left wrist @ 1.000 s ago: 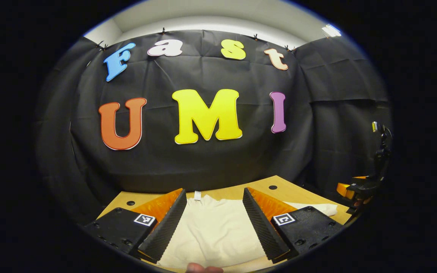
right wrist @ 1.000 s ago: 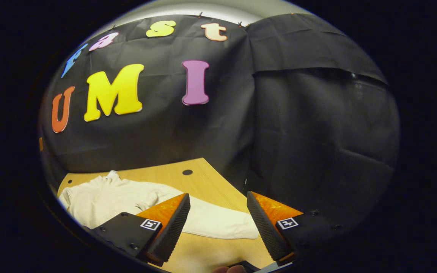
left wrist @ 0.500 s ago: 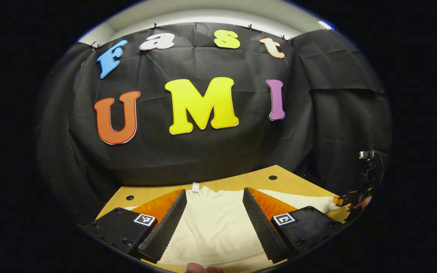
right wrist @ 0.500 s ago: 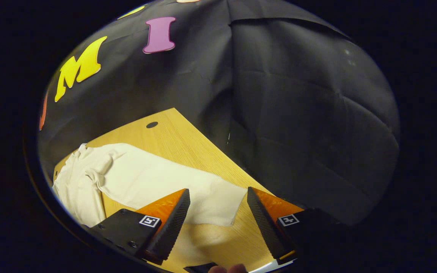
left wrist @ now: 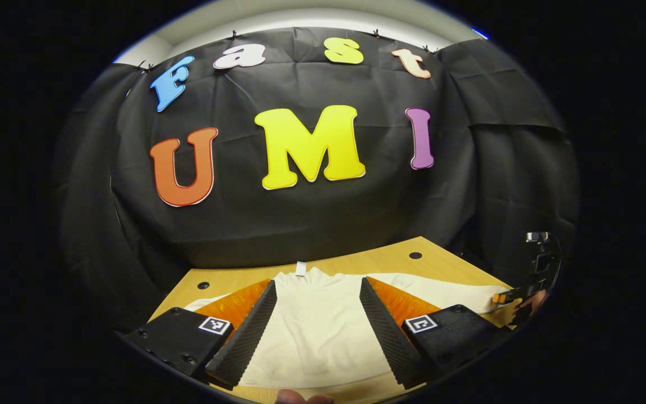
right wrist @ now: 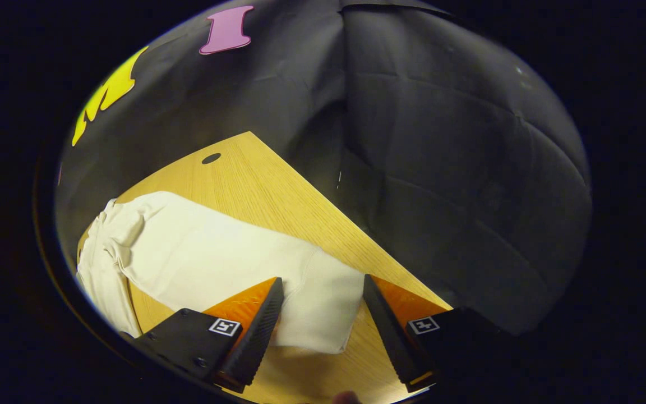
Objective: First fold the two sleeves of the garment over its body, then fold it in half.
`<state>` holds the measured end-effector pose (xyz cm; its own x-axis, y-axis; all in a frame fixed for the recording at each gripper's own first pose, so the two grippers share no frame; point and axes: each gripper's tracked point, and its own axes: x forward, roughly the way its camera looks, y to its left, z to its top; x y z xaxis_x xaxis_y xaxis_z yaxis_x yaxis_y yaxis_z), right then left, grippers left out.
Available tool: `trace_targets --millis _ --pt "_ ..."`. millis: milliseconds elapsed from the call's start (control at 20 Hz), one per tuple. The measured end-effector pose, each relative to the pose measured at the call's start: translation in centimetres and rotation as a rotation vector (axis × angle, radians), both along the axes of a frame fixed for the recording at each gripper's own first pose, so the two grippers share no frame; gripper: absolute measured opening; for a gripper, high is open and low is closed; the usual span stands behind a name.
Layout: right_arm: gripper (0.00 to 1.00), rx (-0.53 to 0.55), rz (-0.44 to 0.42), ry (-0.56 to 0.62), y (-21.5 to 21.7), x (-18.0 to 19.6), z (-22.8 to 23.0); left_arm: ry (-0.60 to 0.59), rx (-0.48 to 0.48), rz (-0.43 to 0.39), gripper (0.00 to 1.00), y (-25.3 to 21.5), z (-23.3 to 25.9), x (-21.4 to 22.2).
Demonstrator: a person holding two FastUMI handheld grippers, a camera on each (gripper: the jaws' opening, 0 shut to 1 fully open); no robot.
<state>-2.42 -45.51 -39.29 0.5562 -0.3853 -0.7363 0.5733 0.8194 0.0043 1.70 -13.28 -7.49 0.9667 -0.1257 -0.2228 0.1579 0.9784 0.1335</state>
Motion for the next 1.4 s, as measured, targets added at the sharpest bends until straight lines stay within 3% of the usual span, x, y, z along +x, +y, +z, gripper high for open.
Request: trace_targets --millis 50,100,150,200,250,300,350,400,550,650,950,1200,1400 --pt "0.92 -0.003 0.004 -0.004 0.1 0.0 -0.1 0.001 0.0 0.003 0.96 0.1 -0.1 0.0" --pt "0.82 0.002 0.004 -0.009 0.1 0.2 -0.1 0.003 -0.001 0.0 0.97 0.0 -0.1 -0.1" --pt "0.79 0.001 0.007 -0.009 0.1 0.3 0.0 0.004 0.001 -0.001 0.97 0.1 -0.2 0.0" --pt "0.61 0.008 0.009 -0.013 0.1 0.6 -0.1 0.001 0.002 -0.002 0.97 0.2 -0.1 0.0" --pt "0.52 0.009 0.011 -0.009 0.1 0.9 -0.3 0.0 0.004 -0.004 0.97 0.1 -0.1 0.0" --pt "0.44 0.007 0.017 0.0 0.1 0.9 -0.2 -0.001 0.006 -0.004 0.97 0.2 0.0 0.0" --pt "0.43 0.024 0.032 -0.007 0.4 1.2 -0.4 -0.002 0.005 -0.001 0.97 0.2 -0.2 0.1" --pt "0.13 0.015 0.031 -0.001 0.4 1.2 0.2 -0.002 0.006 0.004 0.97 0.3 -0.2 0.1" --pt "0.13 -0.001 0.023 0.007 0.3 1.3 0.4 0.0 0.0 0.011 0.97 0.4 -0.3 0.2" --pt "0.02 -0.029 0.026 -0.006 0.3 2.1 1.7 0.002 -0.008 0.014 0.97 0.7 -0.5 0.2" --pt "0.04 -0.114 0.075 -0.076 1.3 4.8 8.4 -0.01 -0.031 0.027 0.97 2.6 -0.3 0.5" --pt "0.04 -0.149 0.128 -0.128 4.2 9.8 14.6 -0.02 -0.057 0.059 0.97 5.2 -0.2 0.6" --pt "0.04 -0.175 0.224 -0.174 9.6 15.2 18.9 -0.052 -0.059 0.079 0.97 7.4 0.5 0.5"
